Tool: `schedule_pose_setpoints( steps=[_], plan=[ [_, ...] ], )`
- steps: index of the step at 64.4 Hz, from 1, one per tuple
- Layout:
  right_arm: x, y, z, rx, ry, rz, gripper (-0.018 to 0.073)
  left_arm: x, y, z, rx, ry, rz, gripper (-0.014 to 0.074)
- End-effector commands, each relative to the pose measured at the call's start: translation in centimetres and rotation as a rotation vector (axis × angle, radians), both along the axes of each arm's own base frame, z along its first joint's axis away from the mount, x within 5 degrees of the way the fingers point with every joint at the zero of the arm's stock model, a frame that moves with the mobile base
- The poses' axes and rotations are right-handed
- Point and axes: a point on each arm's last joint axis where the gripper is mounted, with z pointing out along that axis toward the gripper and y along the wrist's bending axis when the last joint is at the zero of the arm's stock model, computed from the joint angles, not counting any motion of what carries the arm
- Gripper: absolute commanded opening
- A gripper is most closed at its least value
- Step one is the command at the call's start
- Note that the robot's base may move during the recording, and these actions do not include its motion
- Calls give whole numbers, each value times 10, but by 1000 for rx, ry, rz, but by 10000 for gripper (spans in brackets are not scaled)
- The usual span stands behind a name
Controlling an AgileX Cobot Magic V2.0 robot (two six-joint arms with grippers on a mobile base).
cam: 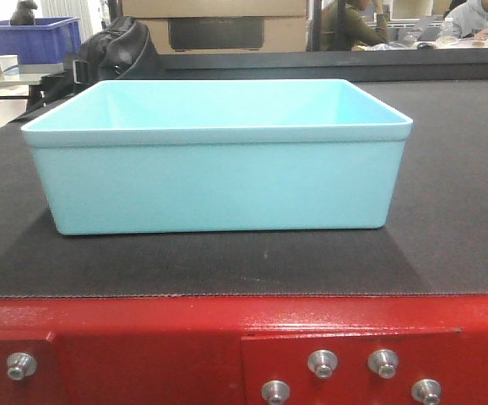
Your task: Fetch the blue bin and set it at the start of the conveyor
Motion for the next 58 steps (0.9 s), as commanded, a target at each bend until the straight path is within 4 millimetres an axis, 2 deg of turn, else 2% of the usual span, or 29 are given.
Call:
schedule_pose_setpoints(
  steps=[1, 58],
  plan=[
    [0, 0, 2, -3, -26, -2, -162, -1, 0, 3, -6, -34, 1, -111],
    [0, 0, 2, -3, -26, -2, -162, -1, 0, 3, -6, -34, 1, -111]
  ],
)
